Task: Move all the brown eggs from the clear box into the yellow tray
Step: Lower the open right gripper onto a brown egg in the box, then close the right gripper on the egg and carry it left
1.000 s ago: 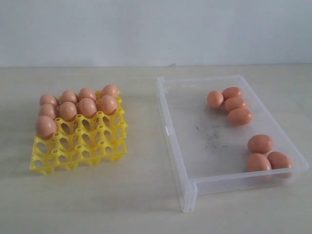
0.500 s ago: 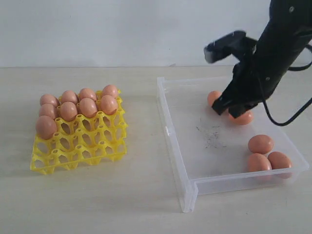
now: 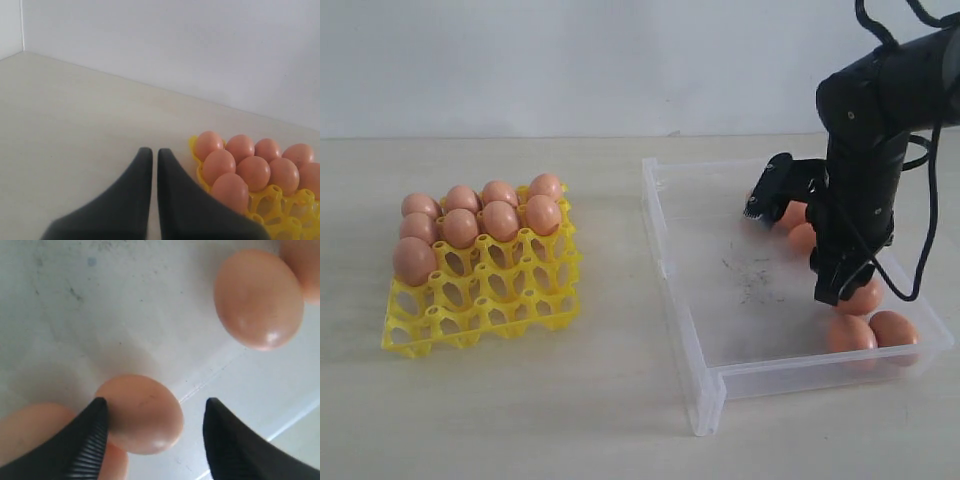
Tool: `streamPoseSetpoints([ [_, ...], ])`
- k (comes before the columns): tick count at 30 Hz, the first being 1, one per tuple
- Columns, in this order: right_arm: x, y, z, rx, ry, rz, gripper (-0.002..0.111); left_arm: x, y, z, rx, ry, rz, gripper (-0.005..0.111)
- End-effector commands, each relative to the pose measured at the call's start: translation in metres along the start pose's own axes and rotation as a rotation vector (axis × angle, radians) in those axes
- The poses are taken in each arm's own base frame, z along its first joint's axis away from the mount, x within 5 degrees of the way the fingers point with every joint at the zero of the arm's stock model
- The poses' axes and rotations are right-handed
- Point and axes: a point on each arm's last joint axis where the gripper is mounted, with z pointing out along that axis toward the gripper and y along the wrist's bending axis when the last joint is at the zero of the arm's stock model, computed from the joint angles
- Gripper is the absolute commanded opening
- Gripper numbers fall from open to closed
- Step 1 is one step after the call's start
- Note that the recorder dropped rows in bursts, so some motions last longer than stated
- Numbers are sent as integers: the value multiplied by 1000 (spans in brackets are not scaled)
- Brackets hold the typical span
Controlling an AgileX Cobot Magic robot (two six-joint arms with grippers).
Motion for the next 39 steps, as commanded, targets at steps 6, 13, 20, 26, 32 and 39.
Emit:
streamPoseSetpoints([
  [6, -2, 1, 17, -24, 29, -64, 45, 1, -1, -1, 7, 2, 2, 4],
  [13, -2, 1, 25, -27, 51, -136, 45, 1, -1, -1, 7, 2, 2, 4],
  [20, 1, -4, 25, 22, 92, -250, 45, 1, -1, -1, 7, 2, 2, 4],
  [26, 1, -4, 25, 25, 89, -247, 56, 0, -1, -1, 8, -2, 2, 4],
  [32, 0, -4, 25, 29, 84, -235, 71, 0, -1, -1, 8, -2, 2, 4],
  [39, 0, -5, 25, 31, 85, -207, 54, 0, -1, -1, 8, -2, 2, 4],
])
